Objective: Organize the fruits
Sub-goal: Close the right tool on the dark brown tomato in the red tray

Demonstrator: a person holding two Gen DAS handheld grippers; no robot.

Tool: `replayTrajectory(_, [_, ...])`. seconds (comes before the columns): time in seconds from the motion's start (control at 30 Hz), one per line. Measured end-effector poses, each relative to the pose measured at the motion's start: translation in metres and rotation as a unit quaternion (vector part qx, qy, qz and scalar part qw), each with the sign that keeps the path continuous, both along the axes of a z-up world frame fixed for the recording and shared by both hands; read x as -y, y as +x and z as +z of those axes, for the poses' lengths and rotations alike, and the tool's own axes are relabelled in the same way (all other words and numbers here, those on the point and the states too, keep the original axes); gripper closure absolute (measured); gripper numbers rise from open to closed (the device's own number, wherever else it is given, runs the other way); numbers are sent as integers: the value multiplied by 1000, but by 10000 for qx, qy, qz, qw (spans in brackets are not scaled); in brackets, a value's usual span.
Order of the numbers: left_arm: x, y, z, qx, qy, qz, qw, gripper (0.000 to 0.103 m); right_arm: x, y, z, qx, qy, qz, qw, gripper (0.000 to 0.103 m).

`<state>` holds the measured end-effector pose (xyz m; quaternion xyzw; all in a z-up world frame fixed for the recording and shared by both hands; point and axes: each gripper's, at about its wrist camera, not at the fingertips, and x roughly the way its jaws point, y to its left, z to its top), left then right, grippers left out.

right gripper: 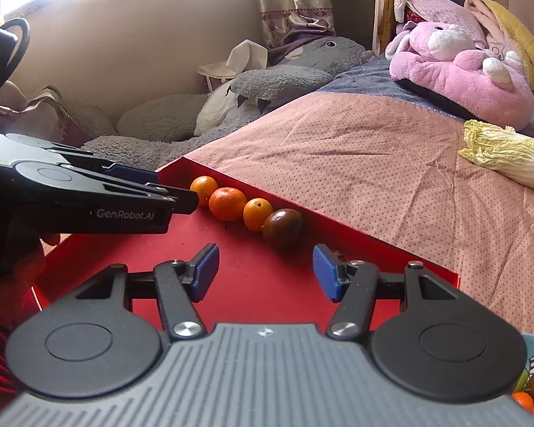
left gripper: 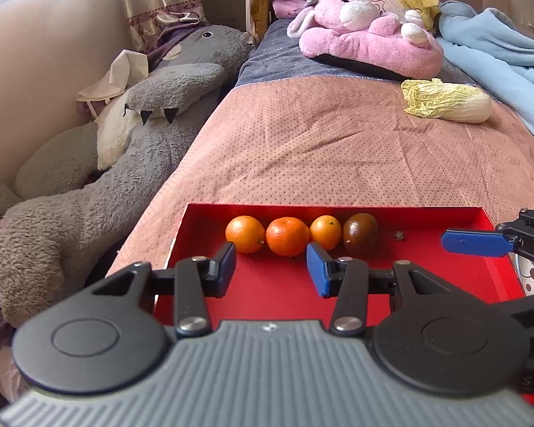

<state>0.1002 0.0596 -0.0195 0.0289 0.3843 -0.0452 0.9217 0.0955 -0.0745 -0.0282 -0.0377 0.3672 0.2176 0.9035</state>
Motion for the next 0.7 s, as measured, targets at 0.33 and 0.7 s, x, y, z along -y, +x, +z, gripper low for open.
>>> replayTrajectory(0.33, [-18, 1, -3, -69, -136, 235, 9996, 56, -22, 33, -20, 76, -195, -90, 9997, 40])
replayTrajectory(0.7, [-12, 11, -9, -181, -274, 194, 9993, 56, -18, 55, -51, -228, -327, -282, 9988, 47])
